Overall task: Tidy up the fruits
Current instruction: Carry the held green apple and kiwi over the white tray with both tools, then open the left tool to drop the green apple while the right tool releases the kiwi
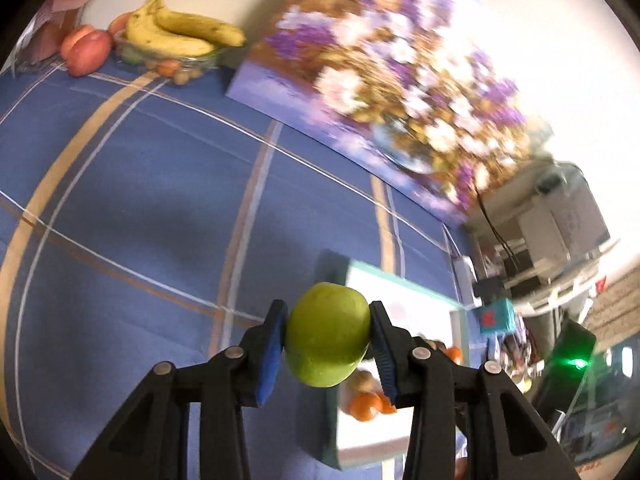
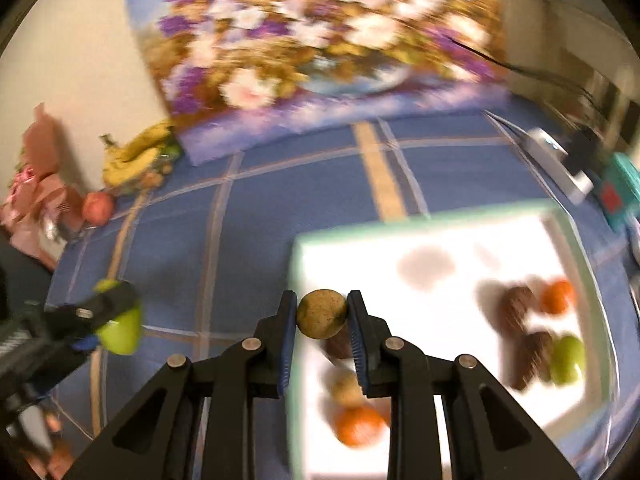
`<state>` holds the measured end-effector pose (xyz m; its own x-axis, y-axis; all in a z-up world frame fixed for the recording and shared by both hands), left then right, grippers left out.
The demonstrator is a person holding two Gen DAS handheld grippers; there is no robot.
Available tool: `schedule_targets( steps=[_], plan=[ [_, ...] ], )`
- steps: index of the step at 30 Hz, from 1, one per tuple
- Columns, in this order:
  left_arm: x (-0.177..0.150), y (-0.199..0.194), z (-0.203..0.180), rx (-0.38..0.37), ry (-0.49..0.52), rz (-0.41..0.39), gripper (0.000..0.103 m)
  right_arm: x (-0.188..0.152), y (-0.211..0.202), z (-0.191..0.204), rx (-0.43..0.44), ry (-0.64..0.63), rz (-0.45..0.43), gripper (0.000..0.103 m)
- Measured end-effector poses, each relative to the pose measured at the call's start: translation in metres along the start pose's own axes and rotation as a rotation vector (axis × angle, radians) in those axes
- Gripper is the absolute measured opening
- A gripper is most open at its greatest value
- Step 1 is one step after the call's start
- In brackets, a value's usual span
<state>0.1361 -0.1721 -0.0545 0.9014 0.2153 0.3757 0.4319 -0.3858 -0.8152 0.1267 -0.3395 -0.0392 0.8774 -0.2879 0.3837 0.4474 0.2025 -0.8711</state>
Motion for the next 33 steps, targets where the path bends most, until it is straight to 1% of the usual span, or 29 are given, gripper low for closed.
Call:
schedule_targets(
  steps=[3,7,10,13,19,23,29,33],
  plan=[
    [-0.02,-0.001,-0.017,-0.009,0.044,0.022,0.043,-0.014,-0.013,-0.022,-0.047,0.033,0.004,0.026],
    [-0.047,0.01,-0.037,-0.003,0.118,0.089,0.043,-0.031,-0.023,-0.049,-0.103,0.055,0.029,0.026],
    [-0.062,0.018,-0.048,0.001,0.166,0.12,0.043,-0.04,-0.022,-0.069,-0.117,0.091,0.06,0.026],
    [-0.075,0.03,-0.051,0.019,0.199,0.161,0.043,-0.047,-0.019,-0.087,-0.144,0.115,0.092,0.026],
    [-0.094,0.053,-0.054,0.047,0.224,0.241,0.043,-0.062,-0.009,-0.114,-0.184,0.148,0.145,0.026],
    [-0.104,0.064,-0.058,0.08,0.267,0.268,0.044,-0.067,-0.002,-0.125,-0.198,0.165,0.171,0.026],
    [-0.108,0.07,-0.057,0.087,0.269,0.292,0.043,-0.066,-0.001,-0.127,-0.21,0.146,0.171,0.027],
    [-0.107,0.066,-0.057,0.093,0.276,0.289,0.045,-0.067,-0.001,-0.126,-0.216,0.143,0.172,0.027]
  ],
)
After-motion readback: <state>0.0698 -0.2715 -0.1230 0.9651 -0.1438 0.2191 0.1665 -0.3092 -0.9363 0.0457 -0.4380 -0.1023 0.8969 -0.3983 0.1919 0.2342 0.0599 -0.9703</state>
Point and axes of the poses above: each gripper's, at about its wrist camera, not at the fingertips, and y roughly the way its jaws point, z to its left, x to its top, the point moved 7 cm from there along y, roughly the way its jaws point, and after that the axes turned 10 degrees about x, right-handed, at the moved point
